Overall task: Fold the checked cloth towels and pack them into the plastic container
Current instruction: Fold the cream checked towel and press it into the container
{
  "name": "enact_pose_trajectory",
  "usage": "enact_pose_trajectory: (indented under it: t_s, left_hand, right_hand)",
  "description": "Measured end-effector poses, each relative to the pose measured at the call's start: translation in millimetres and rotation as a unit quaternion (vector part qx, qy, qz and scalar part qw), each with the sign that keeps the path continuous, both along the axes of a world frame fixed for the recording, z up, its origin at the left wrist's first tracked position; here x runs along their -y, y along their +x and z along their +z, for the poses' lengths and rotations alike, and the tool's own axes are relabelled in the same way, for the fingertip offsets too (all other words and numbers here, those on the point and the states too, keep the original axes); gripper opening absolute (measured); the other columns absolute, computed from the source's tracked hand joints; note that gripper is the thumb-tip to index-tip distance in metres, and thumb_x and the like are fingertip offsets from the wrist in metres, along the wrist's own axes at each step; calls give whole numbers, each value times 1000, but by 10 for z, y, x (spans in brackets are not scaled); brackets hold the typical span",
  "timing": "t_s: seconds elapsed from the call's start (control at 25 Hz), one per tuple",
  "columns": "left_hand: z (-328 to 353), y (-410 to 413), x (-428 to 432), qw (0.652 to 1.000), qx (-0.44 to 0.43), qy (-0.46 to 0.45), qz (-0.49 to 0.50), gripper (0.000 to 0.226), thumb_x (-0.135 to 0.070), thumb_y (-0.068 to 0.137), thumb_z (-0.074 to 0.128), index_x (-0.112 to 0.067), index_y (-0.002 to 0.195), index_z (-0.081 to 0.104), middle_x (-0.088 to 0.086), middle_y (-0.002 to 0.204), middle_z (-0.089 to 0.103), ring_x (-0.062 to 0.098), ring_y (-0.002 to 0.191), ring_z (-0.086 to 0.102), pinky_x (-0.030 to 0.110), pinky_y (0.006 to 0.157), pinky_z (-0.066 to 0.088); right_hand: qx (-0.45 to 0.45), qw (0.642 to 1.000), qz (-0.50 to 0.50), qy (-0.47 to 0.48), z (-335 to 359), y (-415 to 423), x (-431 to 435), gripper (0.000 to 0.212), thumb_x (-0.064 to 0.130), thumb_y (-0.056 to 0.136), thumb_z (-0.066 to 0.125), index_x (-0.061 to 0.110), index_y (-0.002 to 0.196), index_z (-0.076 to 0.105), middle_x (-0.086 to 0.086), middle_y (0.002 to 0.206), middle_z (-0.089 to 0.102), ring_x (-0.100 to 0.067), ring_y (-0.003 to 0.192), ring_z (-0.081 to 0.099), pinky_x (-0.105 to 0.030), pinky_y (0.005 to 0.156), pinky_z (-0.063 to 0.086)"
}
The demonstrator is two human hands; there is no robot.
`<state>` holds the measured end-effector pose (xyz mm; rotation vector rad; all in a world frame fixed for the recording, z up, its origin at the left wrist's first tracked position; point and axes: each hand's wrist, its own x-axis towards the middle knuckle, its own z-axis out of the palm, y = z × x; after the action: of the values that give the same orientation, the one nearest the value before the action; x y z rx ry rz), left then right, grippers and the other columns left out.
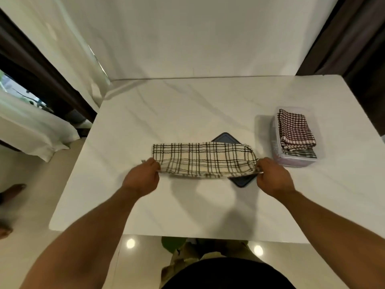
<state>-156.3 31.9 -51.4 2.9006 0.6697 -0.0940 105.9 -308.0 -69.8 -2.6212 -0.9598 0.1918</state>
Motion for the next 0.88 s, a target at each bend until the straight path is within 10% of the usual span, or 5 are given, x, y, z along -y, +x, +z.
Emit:
enact_pose_trajectory:
  t_s: [0.4, 0.6, 0.76, 0.88]
  left_hand:
    - [-54, 73, -316, 979, -181, -87, -19, 17, -30, 82, 53, -26, 95, 63, 2, 98, 66, 25, 90, 63, 28, 70, 47]
    - [248, 208, -507, 994, 22, -71, 80, 12, -26, 87, 56, -19, 91, 65, 4, 87, 68, 30, 82, 64, 32, 66, 47]
    - [524, 488, -646, 984, 143, -1, 111, 14, -22, 92, 52, -15, 96, 64, 7, 90, 67, 33, 82, 63, 34, 67, 45]
    - [674, 738, -716, 956, 241, -51, 159, 16, -16, 94, 53, -10, 101, 65, 10, 98, 68, 31, 91, 62, 33, 77, 45]
  right_hand:
    - [-158, 974, 22, -158, -47, 117, 110, 12, 34, 80, 65, 30, 90, 69, 6, 88, 70, -20, 83, 66, -33, 72, 54]
    - [-179, 969, -94, 140, 209, 256, -157, 10, 17, 87, 73, 13, 81, 66, -3, 71, 64, -7, 63, 58, -20, 60, 43]
    - [-193, 931, -137, 279, 580, 491, -516, 12, 19, 91, 69, 9, 90, 63, -25, 81, 64, -18, 70, 59, -41, 71, 51]
    - [-135, 905, -143, 377, 937, 608, -722, 15, 31, 92, 64, 18, 102, 64, -9, 88, 70, -20, 80, 67, -46, 78, 56]
